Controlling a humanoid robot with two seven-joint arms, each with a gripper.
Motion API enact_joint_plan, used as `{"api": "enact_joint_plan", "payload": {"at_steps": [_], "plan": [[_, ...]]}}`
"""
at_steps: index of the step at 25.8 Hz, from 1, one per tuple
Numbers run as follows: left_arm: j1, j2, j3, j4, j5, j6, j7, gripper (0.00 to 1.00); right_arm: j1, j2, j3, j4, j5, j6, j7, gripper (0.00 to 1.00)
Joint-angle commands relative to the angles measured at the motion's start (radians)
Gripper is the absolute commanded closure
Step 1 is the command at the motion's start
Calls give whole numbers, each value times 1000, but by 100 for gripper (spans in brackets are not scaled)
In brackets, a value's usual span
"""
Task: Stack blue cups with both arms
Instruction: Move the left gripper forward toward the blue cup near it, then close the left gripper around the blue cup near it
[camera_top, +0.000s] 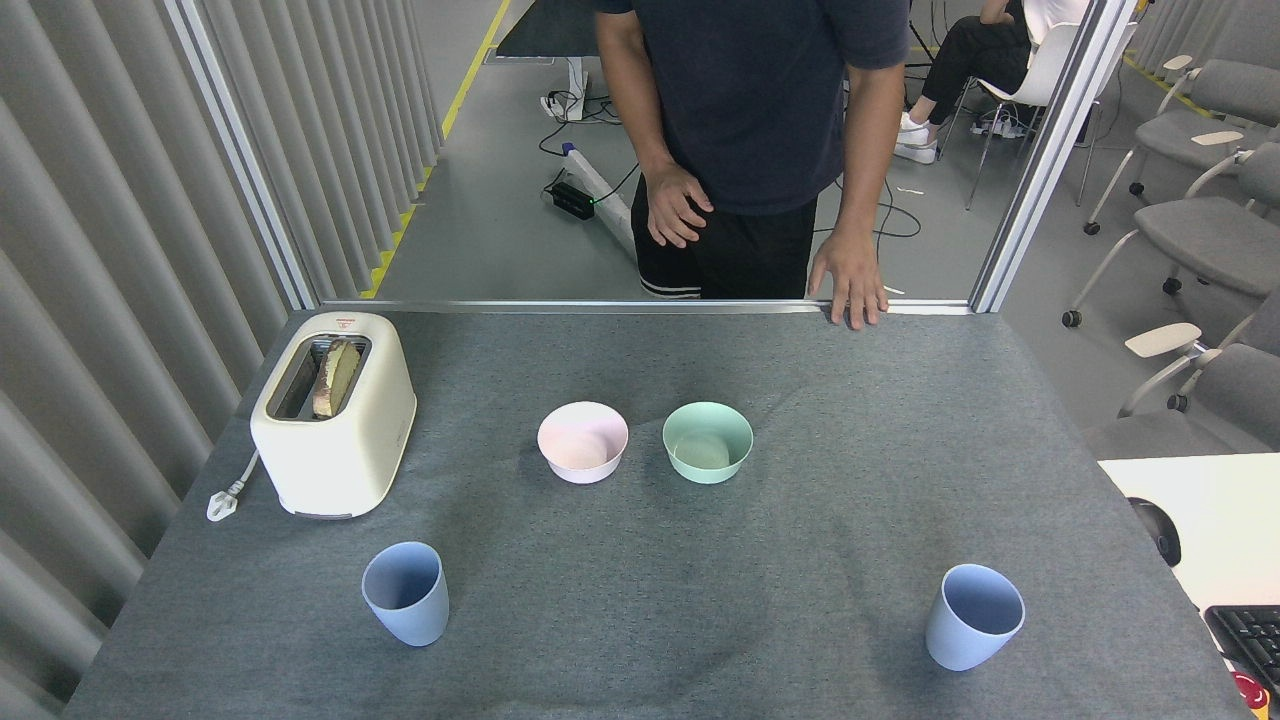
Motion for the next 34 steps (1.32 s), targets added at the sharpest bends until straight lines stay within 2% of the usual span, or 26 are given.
{"api": "enact_joint_plan", "payload": {"at_steps": [1,8,21,34], "plan": [[1,0,-1,2,1,0,1,0,0,-2,0,0,1,-1,0,0],[-13,-9,1,14,6,13,-3,0,-2,0,0,2,0,-1,0,0],[-271,-7,-4,294,1,11,-4,0,-2,0,0,8,1,1,0,0],[-444,-12,-8,469,9,-1,-10,0,-2,0,3,17,3,1,0,0]]}}
